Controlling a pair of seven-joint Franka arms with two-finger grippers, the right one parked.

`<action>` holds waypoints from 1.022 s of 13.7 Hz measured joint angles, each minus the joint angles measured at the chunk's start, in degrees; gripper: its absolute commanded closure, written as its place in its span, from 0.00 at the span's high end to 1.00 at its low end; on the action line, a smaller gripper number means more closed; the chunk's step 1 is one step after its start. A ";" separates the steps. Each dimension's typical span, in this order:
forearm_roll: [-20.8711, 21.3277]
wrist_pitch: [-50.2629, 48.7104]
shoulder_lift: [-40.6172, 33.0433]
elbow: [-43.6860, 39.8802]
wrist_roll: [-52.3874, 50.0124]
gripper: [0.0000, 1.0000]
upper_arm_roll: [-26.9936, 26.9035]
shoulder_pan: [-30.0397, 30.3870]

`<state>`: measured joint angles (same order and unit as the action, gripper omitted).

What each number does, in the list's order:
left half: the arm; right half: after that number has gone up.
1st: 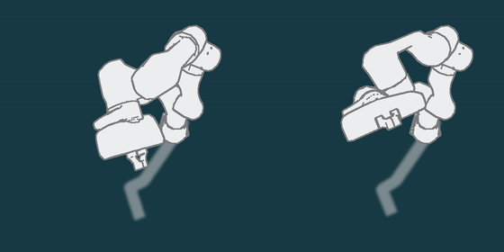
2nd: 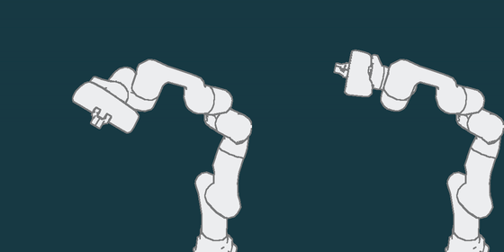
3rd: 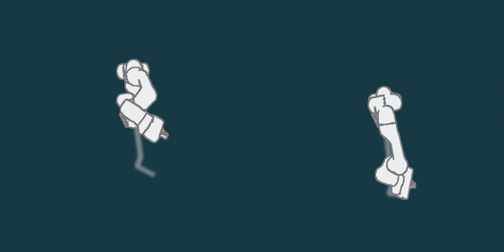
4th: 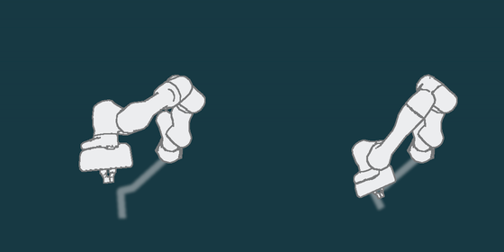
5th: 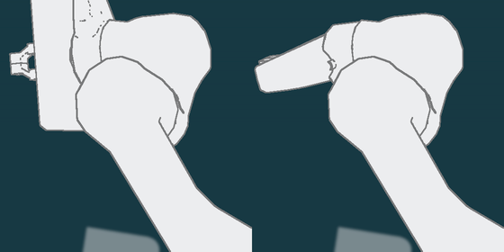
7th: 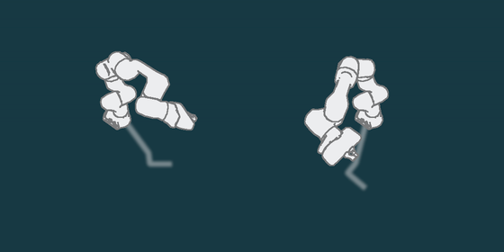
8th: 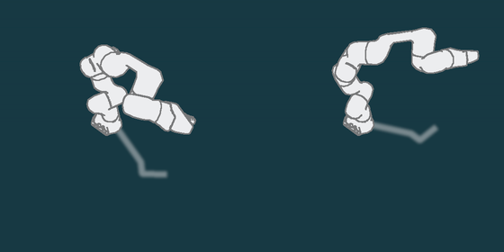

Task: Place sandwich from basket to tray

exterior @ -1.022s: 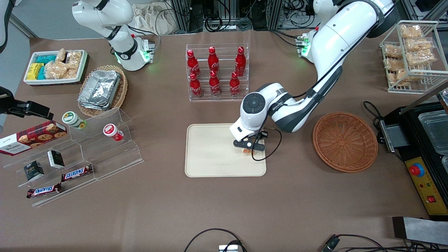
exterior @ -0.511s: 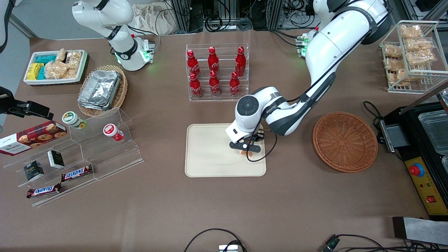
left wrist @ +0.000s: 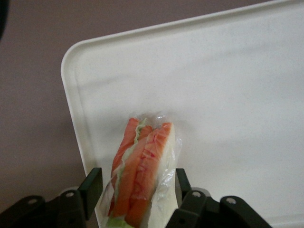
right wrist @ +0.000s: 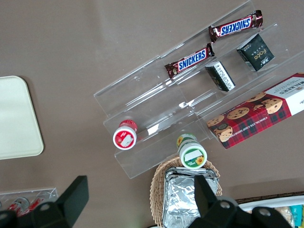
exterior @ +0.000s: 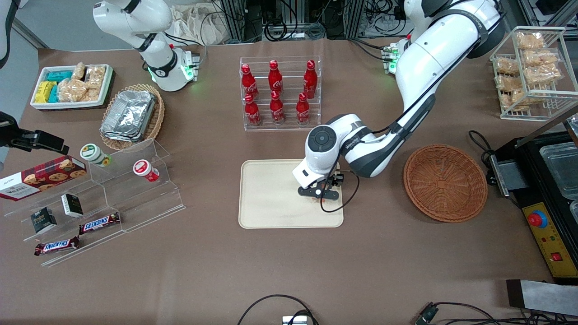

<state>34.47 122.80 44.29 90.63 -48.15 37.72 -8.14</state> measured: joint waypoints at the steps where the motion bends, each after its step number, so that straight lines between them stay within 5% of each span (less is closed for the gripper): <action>1: 0.00 -0.47 -0.03 -0.64 -0.11 0.79 -0.11 0.14; 6: 0.00 -5.25 -0.81 -6.03 -3.40 1.00 -0.34 0.82; 14: -3.15 -15.52 -8.99 -13.23 -4.27 1.00 -0.16 6.91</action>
<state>31.32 107.28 35.31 77.39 -52.42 37.56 -1.23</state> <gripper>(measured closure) 0.000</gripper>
